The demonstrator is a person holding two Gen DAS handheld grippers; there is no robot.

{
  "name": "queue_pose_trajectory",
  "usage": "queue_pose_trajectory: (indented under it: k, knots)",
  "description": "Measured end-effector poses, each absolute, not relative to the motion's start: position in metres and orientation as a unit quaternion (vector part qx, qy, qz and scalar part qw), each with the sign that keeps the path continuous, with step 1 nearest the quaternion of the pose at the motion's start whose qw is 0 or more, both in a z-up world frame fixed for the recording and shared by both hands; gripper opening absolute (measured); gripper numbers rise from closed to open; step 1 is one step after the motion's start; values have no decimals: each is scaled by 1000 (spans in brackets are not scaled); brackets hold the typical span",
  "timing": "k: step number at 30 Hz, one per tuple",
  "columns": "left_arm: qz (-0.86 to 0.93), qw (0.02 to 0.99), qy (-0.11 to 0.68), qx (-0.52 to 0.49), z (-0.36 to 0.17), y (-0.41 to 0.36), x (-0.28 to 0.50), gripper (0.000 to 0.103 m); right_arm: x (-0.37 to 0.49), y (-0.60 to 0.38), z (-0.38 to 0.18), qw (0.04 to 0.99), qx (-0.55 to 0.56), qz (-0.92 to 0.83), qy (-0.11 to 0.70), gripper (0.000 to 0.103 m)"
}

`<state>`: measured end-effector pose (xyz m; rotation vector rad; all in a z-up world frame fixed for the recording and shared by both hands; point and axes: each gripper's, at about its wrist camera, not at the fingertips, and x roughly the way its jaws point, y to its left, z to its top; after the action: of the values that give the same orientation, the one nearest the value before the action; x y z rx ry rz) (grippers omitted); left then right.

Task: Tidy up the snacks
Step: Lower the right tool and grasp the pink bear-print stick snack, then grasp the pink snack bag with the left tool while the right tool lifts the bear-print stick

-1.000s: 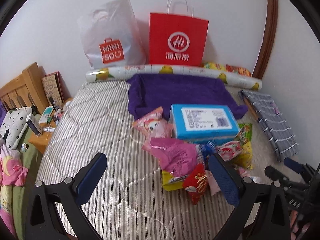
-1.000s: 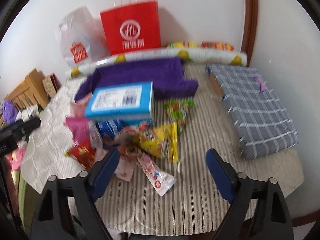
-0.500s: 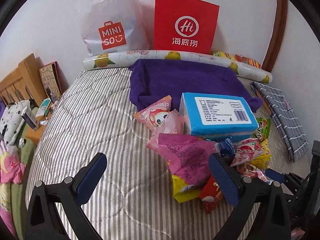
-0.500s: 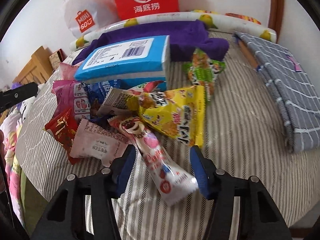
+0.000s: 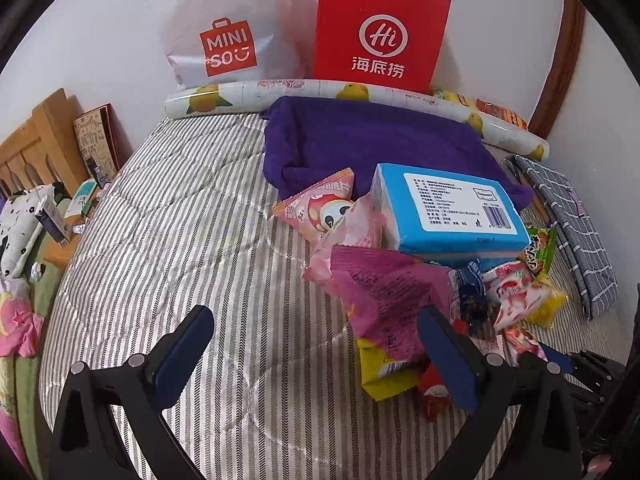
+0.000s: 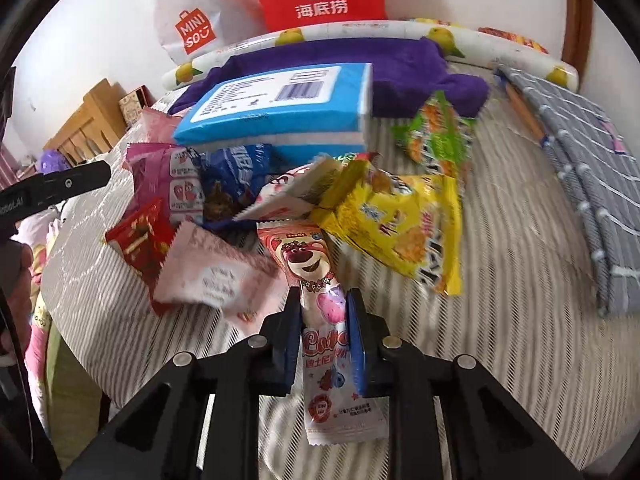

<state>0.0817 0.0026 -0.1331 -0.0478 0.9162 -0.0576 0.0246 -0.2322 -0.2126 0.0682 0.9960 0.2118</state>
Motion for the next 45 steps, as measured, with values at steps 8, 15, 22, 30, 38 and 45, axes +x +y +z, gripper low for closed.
queue_pose_trajectory:
  k: [8,15,22,30,38,45]
  knots:
    - [-29,893,446,-50,-135,10,85,102,3,-263,-212,878,26,37,476,22]
    - [-38,892,450,-32,-138,-5,93,102,2,-264,-217,884,34,32,464,33]
    - [-57,885,462,-27,-149,-22,104,102,3,-257,-218,889,29,40,455,49]
    - [-78,876,475,-34,-164,-37,111,100,5,-250,-220,888,16,47,458,60]
    - [-96,863,489,-81,-173,-39,118,79,4,-254,-219,892,0,28,452,39]
    - [-109,863,485,-93,-168,-29,112,62,4,-262,-216,887,14,26,461,23]
